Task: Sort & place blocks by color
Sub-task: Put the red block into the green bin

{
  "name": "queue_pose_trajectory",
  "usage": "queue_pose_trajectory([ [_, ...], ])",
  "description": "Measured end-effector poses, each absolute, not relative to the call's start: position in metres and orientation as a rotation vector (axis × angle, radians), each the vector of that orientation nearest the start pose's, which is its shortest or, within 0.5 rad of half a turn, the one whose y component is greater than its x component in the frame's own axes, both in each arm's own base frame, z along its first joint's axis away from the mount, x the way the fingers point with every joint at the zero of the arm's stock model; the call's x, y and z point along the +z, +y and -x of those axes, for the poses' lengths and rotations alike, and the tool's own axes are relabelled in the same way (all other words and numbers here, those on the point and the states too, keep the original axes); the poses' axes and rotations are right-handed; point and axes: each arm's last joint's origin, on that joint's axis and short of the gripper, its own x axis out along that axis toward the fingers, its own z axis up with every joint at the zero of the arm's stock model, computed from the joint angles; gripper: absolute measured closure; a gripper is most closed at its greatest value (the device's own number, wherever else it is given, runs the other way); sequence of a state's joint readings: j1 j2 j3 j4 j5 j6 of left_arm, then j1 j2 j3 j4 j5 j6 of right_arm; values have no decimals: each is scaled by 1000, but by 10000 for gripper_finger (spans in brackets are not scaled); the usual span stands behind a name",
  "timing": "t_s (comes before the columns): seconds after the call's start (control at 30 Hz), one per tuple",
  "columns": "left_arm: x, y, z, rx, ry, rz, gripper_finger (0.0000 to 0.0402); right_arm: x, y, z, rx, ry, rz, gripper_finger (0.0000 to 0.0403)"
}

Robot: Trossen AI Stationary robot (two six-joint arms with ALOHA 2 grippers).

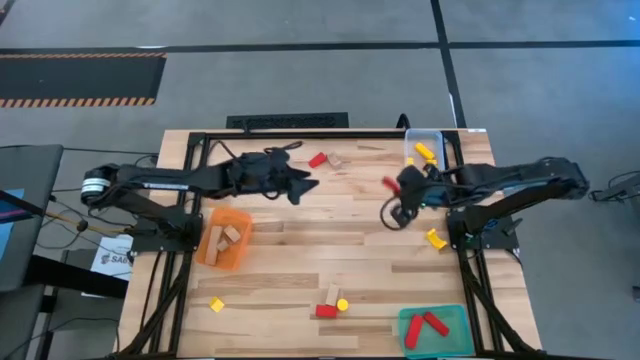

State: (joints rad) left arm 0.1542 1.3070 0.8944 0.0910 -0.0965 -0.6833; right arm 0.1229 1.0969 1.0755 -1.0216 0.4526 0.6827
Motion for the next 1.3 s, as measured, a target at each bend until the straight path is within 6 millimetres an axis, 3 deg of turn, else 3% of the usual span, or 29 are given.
queue_pose_trajectory([
  [0.13, 289, 47, -273, 388, 288, 627, 159, 319, 37, -185, -290, 913, -439, 357],
  [0.3, 287, 42, -271, 328, 345, 566, 170, 319, 88, -175, -8, 1019, -591, 356],
  [0.5, 280, 37, -276, 292, 386, 519, 174, 303, 161, -157, 96, 1188, -696, 355],
  [0.7, 276, 37, -281, 280, 401, 467, 174, 275, 222, -142, 77, 1336, -788, 354],
  [0.97, 275, 45, -286, 276, 362, 464, 174, 242, 263, -140, 69, 1411, -806, 354],
  [1.3, 264, 58, -291, 295, 394, 532, 174, 214, 275, -143, -21, 1525, -785, 334],
])
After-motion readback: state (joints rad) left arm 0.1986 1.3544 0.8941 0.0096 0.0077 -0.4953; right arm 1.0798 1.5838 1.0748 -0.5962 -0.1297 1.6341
